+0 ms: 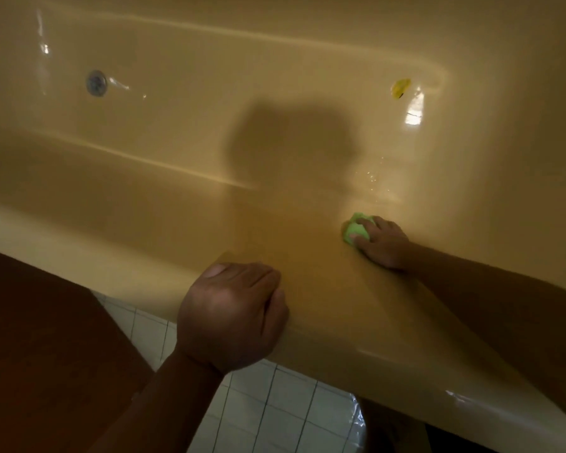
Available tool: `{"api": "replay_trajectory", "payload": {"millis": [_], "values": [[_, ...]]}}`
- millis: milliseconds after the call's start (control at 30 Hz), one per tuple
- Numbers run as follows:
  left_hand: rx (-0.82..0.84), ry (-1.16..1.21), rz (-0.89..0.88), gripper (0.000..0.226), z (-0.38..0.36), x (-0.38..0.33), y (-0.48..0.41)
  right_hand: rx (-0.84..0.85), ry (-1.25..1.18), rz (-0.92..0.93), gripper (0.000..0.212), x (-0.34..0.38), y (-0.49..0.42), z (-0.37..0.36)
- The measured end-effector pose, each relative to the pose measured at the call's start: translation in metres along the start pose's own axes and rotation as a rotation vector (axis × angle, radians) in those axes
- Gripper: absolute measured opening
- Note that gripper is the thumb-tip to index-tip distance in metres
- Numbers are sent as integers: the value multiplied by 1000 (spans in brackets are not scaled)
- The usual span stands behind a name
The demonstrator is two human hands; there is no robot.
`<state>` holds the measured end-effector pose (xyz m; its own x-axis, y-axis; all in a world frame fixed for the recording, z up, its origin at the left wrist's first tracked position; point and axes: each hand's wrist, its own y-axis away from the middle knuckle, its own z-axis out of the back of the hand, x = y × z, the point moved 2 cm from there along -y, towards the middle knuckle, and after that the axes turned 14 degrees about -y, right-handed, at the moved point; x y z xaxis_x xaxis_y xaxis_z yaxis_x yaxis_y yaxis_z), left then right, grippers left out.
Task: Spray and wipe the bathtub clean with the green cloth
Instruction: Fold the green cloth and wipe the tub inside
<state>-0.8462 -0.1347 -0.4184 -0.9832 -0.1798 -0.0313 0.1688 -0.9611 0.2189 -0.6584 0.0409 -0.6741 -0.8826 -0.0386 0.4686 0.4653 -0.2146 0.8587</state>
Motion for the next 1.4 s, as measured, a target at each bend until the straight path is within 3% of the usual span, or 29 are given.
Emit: {"api": "replay_trajectory", "payload": {"millis": [67, 267, 400, 533, 633, 700, 833, 967, 1133, 1300, 1400], "values": [[5, 1, -3, 31, 1, 4, 0, -8, 26, -66, 66, 16, -3, -8], [49, 22, 34, 34, 4, 11, -2, 297, -273, 436, 57, 105, 135, 10], [82, 21, 61, 35, 1, 15, -2, 390, -282, 555, 54, 96, 154, 14], [89, 15, 64, 37, -1, 17, -2, 249, -163, 373, 46, 53, 62, 4], [57, 8, 62, 32, -1, 19, -1, 32, -25, 92, 60, 24, 5, -3], [35, 1, 62, 30, -2, 20, 0, -4, 6, 14, 63, 34, 2, -9], [30, 21, 122, 33, 0, 22, -1, 191, -245, 363, 58, 95, 83, -5], [54, 25, 151, 37, 2, 23, -4, 358, -302, 624, 49, 127, 184, 16], [53, 31, 145, 35, -1, 25, -3, 318, -246, 469, 54, 98, 115, 6], [31, 32, 126, 38, -5, 31, 0, 69, -109, 82, 60, 58, 0, -12], [17, 8, 142, 36, -6, 35, 1, 79, -123, 91, 70, 89, 2, -25]]}}
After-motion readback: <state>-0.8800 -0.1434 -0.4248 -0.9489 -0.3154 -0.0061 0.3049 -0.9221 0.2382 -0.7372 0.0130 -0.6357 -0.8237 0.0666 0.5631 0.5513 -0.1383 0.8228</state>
